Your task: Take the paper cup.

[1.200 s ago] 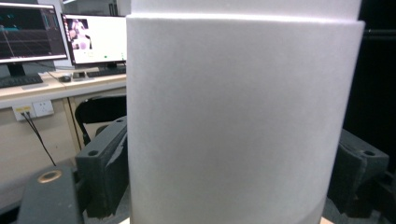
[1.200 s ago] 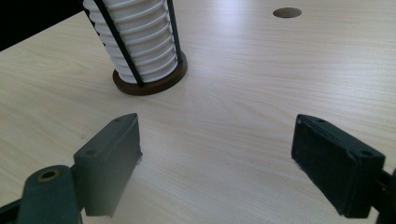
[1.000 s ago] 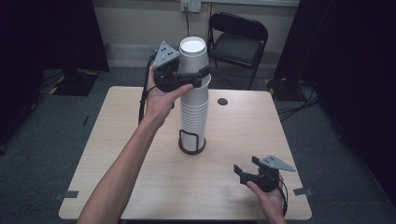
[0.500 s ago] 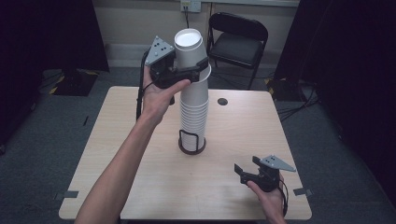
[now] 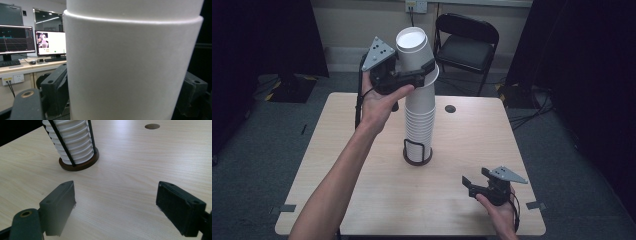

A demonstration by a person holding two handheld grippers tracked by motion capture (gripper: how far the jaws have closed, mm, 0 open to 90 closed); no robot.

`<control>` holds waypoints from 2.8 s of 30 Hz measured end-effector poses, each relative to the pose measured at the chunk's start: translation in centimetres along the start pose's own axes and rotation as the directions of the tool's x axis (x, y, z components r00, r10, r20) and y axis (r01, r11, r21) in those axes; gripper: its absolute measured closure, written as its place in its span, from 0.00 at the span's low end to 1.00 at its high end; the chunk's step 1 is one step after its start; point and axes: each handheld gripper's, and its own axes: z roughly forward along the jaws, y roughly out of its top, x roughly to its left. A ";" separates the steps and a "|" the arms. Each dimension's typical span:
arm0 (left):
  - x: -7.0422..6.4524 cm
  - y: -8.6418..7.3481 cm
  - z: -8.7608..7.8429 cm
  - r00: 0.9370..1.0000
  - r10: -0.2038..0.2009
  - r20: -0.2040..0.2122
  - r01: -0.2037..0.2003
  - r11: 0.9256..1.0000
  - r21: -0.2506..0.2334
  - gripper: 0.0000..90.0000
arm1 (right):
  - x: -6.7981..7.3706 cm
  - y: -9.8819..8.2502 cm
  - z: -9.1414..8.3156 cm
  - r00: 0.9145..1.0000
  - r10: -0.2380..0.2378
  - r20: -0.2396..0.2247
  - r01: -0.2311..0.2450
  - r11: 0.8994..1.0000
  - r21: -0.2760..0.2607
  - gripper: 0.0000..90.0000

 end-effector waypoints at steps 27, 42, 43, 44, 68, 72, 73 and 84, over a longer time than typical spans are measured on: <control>0.8 1.4 -4.8 1.000 -0.013 -0.007 0.013 1.000 -0.006 0.18 | 0.1 0.0 0.0 1.000 0.004 0.005 -0.004 1.000 -0.001 0.17; -0.2 0.1 -8.2 0.999 -0.024 0.029 0.024 1.000 0.006 0.18 | 0.2 0.0 0.0 1.000 -0.004 0.005 0.004 1.000 -0.003 0.17; -0.3 -0.1 -8.4 0.999 -0.034 0.035 0.034 0.999 0.008 0.18 | 0.2 0.0 0.0 1.000 -0.002 0.005 0.002 1.000 -0.003 0.17; -0.4 -0.2 -8.7 0.999 -0.027 0.033 0.027 1.000 0.009 0.18 | 0.3 0.0 0.0 1.000 0.000 0.006 0.000 1.000 -0.004 0.17; -2.3 -7.5 -9.9 0.991 -0.121 0.048 0.113 0.984 0.138 0.18 | 1.0 0.0 0.1 0.998 -0.040 -0.038 0.040 0.999 -0.014 0.25; -2.6 -8.8 -9.6 0.988 -0.146 0.048 0.136 0.975 0.177 0.18 | 1.2 0.0 0.2 0.998 -0.051 -0.045 0.051 0.999 -0.019 0.25; -2.6 -9.1 -9.6 0.986 -0.160 0.046 0.149 0.971 0.187 0.18 | 1.2 0.0 0.2 0.997 -0.051 -0.049 0.050 0.999 -0.021 0.26; -3.5 -11.7 -9.2 0.975 -0.216 0.045 0.194 0.936 0.293 0.18 | 2.3 0.1 0.3 0.991 -0.081 -0.106 0.074 0.995 -0.073 0.32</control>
